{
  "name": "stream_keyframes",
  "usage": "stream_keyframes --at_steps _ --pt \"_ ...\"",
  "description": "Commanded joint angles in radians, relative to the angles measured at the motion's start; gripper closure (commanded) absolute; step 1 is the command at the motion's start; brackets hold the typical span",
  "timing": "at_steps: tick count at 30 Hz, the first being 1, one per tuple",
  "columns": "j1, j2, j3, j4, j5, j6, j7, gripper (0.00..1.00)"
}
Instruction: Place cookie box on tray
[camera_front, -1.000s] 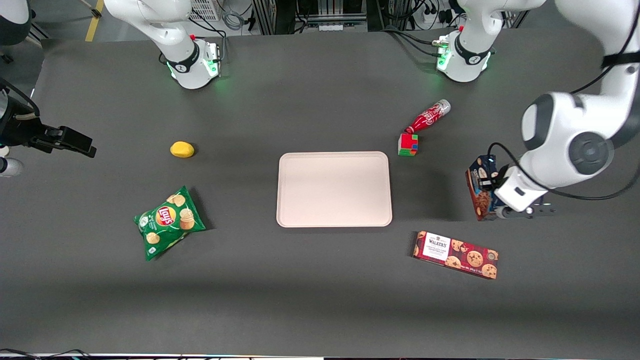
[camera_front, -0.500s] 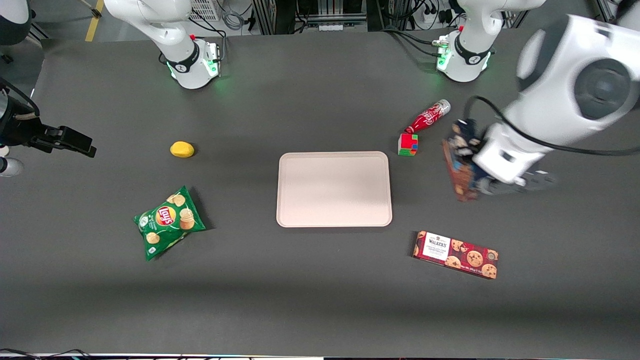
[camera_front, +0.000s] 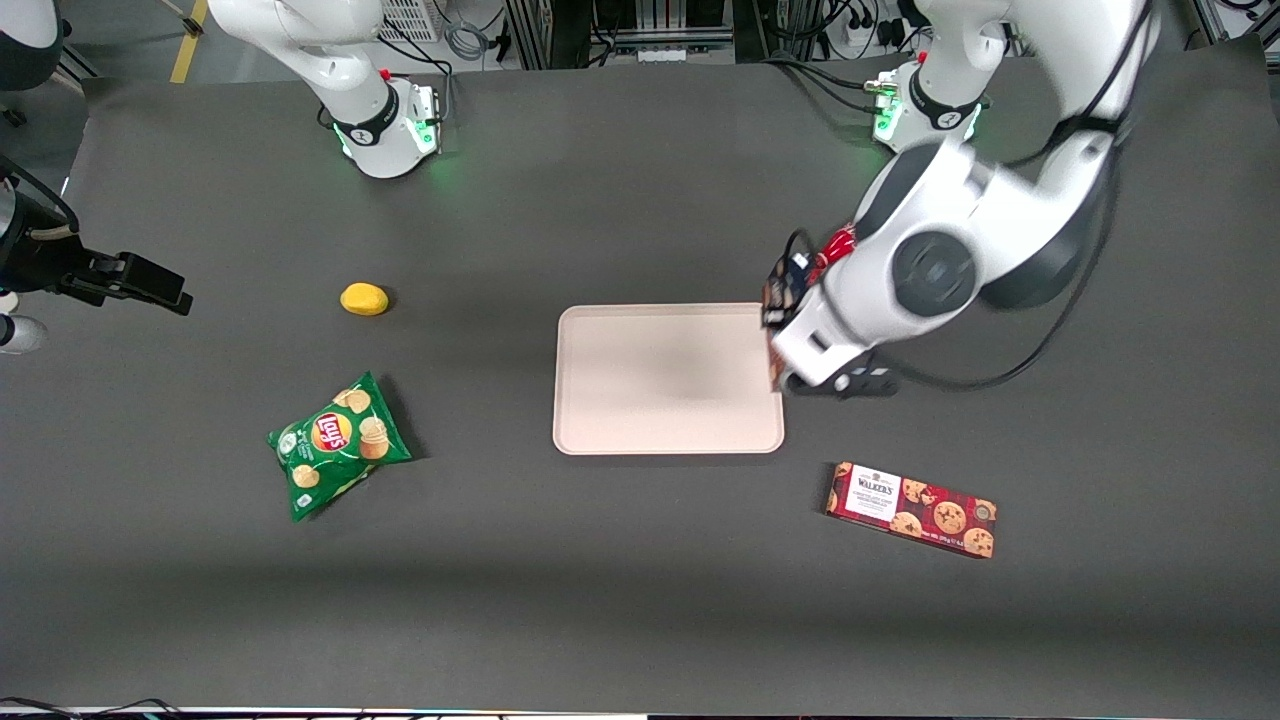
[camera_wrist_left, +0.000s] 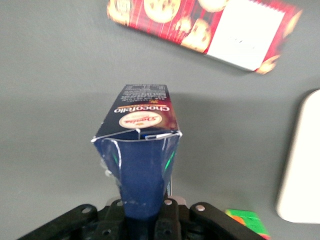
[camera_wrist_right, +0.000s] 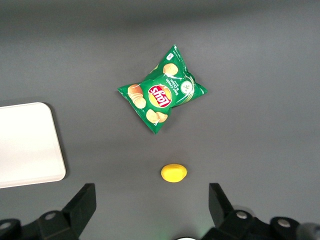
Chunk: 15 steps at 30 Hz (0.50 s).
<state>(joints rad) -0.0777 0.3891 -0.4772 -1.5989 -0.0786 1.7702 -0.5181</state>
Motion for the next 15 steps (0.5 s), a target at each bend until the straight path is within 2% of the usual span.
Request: stream_keyframes --at_steps 1,7,12,13,14,15 --pt "0.001 0.043 -0.004 -0.127 -0.003 0.207 0.009 0.92" --pt "-0.007 0.083 -0.004 -0.217 0.006 0.385 -0.002 0.89" --pt "-0.008 0.12 -0.004 -0.228 0.082 0.41 -0.019 0.86" --pt "-0.007 0.122 -0.004 -0.227 0.089 0.41 -0.02 0.83" --pt "-0.007 0.123 -0.006 -0.227 0.095 0.41 -0.022 0.76" --pt "-0.007 0.125 -0.006 -0.227 0.095 0.407 -0.023 0.62"
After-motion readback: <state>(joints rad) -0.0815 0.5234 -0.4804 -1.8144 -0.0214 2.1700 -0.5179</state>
